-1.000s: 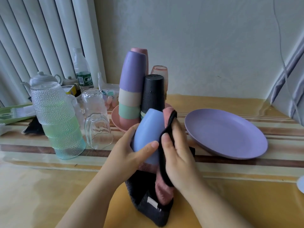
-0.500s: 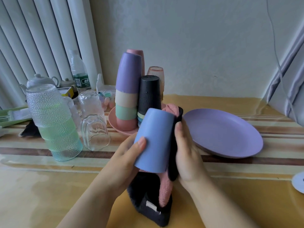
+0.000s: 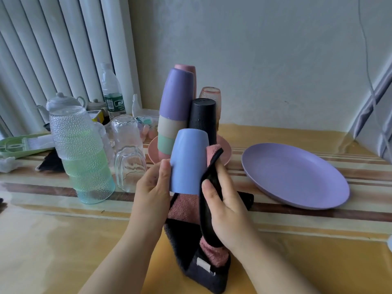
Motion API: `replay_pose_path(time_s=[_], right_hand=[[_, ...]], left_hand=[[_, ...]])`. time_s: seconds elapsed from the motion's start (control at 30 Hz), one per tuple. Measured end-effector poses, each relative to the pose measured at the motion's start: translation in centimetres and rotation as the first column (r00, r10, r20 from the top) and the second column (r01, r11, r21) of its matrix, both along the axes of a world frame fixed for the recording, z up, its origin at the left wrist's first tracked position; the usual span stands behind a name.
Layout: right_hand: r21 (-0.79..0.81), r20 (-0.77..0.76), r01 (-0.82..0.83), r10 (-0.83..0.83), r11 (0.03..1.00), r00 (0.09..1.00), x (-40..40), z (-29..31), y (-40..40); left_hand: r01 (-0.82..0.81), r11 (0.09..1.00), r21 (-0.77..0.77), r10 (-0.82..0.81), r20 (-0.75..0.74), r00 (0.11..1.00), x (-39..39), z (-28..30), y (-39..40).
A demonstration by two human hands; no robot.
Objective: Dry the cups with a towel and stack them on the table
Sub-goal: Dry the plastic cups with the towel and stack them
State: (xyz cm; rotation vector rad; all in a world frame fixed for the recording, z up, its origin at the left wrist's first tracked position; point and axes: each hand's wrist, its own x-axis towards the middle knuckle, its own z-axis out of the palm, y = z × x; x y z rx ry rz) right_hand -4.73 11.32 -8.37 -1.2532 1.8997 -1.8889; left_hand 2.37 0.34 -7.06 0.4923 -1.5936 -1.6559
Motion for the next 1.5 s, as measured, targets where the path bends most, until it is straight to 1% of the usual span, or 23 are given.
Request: replay_pose_path(time_s=[0.07,0.13,0.17,0.2,0.27,0.3,0.37,0.43,0.5,0.53,0.63,0.7,0.77,0.83,0.97,1.03,1.1,1.17,1.27,1.5], right_hand=[[0.025,-0.071,0.022,-0.020,0.999,0.997,0.2,-0.1,-0.3],[0.034,-0.101,0.026,-0.023,0.999,0.995,0.2,-0.2,-0.5],[0.034,-0.071,0.019,-0.017,0.999,0.997,0.1,-0.1,-0.4],[0.033,-0.008,0.013,-0.013,0.999,1.000,0.1,0.1,-0.2],[0.041,0.123,0.021,-0.025,0.999,0.992,-0.3,0.3,0.1],[0.044,0.164,0.023,-0.030,0.999,0.986,-0.6,0.2,0.2],[0.054,0.168,0.034,-0.042,0.998,0.985,-1.2,0.0,0.2],[0.115,0.116,0.051,-0.064,0.992,0.991,-1.5,0.0,0.3],[0.207,0.030,0.092,-0.100,0.974,0.995,-1.7,0.0,0.5],[0.246,-0.011,0.110,-0.110,0.963,0.994,-1.9,0.0,0.6],[0.316,-0.077,0.133,-0.114,0.939,0.990,-2.1,0.0,0.8],[0.330,-0.120,0.165,-0.132,0.930,0.984,-1.9,0.0,0.9],[0.329,-0.165,0.186,-0.137,0.926,0.977,-1.6,0.0,1.1],[0.318,-0.230,0.184,-0.112,0.930,0.967,-1.3,-0.1,1.3],[0.329,-0.395,0.163,-0.021,0.930,0.918,-0.5,0.0,1.1],[0.356,-0.443,0.105,0.069,0.928,0.894,-0.1,-0.1,0.9],[0.404,-0.459,0.052,0.153,0.913,0.875,0.3,-0.3,0.6],[0.428,-0.473,0.037,0.189,0.903,0.861,0.6,-0.7,0.3],[0.429,-0.468,0.043,0.182,0.902,0.865,0.7,-0.8,0.3],[0.430,-0.463,0.051,0.172,0.901,0.869,0.6,-0.7,0.2]], left_hand=[[0.030,0.998,-0.062,-0.025,0.071,0.997,0.1,-0.2,0.0],[0.116,0.992,-0.057,-0.107,0.139,0.984,0.1,-0.7,-0.3],[0.162,0.987,-0.015,-0.159,0.136,0.978,0.1,-0.9,-0.3],[0.213,0.976,0.036,-0.215,0.105,0.971,0.1,-0.9,-0.3],[0.321,0.940,0.120,-0.324,0.010,0.946,0.3,-1.0,-0.3],[0.361,0.921,0.142,-0.362,-0.026,0.932,0.4,-0.9,-0.3],[0.382,0.913,0.143,-0.381,-0.041,0.924,0.5,-0.9,-0.4],[0.325,0.938,0.124,-0.327,-0.006,0.945,0.5,-0.8,-0.6],[0.225,0.973,0.051,-0.229,0.088,0.969,0.4,-0.7,-1.0],[0.201,0.980,0.008,-0.200,0.141,0.970,0.3,-0.5,-1.2],[0.234,0.969,-0.076,-0.204,0.287,0.936,0.2,0.2,-1.7],[0.251,0.963,-0.099,-0.203,0.345,0.916,0.3,0.8,-1.9],[0.227,0.965,-0.128,-0.169,0.354,0.920,0.7,1.1,-2.2],[0.175,0.969,-0.174,-0.103,0.361,0.927,1.7,1.1,-2.3],[-0.004,0.974,-0.225,0.084,0.345,0.935,5.4,0.5,-3.1],[-0.102,0.960,-0.260,0.196,0.367,0.909,7.4,0.0,-3.7],[-0.160,0.949,-0.272,0.263,0.402,0.877,9.3,-0.5,-4.6],[-0.183,0.958,-0.220,0.261,0.405,0.876,10.7,-0.9,-5.5],[-0.198,0.965,-0.173,0.253,0.403,0.879,11.8,-1.8,-6.5],[-0.284,0.934,-0.216,0.353,0.450,0.820,10.4,-3.1,-7.6]])
